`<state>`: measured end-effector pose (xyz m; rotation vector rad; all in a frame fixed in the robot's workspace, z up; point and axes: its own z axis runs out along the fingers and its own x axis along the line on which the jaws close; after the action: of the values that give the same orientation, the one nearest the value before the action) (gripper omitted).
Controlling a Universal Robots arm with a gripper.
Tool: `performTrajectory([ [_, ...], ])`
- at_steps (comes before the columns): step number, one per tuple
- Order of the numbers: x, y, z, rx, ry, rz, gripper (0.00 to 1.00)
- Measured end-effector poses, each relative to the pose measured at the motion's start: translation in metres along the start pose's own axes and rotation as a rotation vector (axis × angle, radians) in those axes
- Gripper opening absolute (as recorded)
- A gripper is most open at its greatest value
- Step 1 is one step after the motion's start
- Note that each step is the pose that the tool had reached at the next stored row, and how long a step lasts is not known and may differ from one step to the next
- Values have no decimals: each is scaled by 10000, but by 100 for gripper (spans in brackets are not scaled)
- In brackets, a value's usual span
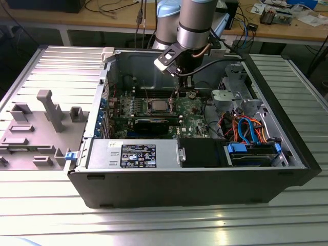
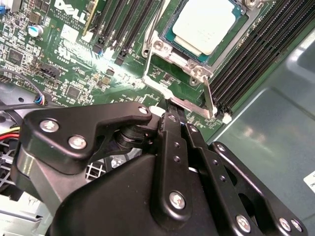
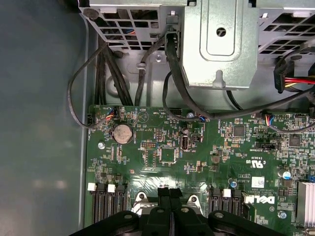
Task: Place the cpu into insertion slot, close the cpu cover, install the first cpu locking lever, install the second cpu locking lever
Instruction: 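Close the cpu cover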
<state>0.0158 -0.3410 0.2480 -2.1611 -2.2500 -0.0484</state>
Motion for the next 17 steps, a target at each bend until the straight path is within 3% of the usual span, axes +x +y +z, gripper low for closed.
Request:
performTrajectory([
  [17,-2,-85,19,30,3,0,11],
])
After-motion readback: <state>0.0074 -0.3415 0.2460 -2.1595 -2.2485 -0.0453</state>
